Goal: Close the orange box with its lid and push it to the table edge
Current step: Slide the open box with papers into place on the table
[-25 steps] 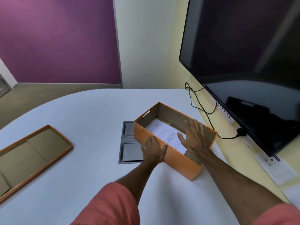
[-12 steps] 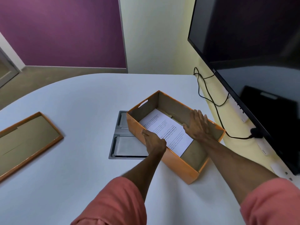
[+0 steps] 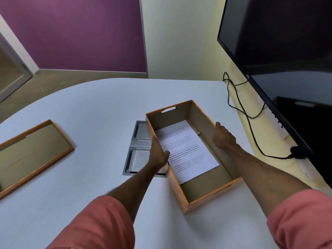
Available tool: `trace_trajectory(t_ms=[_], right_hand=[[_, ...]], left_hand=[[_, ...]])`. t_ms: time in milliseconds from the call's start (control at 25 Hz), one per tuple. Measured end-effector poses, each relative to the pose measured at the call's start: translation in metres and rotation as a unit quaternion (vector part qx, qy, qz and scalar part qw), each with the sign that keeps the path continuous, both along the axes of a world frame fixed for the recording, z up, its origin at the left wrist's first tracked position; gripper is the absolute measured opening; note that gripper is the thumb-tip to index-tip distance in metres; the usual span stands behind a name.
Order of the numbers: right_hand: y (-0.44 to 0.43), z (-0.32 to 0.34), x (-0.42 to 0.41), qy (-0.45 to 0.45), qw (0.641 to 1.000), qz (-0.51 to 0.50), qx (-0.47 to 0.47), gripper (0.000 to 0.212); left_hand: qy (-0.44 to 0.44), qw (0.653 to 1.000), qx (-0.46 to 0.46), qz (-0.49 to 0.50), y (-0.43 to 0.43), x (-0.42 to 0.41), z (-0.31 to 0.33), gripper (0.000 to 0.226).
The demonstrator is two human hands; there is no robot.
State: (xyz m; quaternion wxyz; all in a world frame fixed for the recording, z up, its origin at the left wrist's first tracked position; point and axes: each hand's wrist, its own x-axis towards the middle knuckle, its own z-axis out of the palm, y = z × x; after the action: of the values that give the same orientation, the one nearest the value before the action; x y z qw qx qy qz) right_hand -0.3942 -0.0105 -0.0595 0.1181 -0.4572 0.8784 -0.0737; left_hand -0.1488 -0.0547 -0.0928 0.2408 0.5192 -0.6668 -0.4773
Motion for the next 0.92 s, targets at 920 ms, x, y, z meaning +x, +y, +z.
trace_trajectory(t_ms=[920], right_hand=[[0.074,0.035,0.114,-0.229,0.965,-0.075,-0.101,0.052]], left_hand=[[-0.007,0.999,0.015,-0.039,0.021,0.118,0.096,0.057]])
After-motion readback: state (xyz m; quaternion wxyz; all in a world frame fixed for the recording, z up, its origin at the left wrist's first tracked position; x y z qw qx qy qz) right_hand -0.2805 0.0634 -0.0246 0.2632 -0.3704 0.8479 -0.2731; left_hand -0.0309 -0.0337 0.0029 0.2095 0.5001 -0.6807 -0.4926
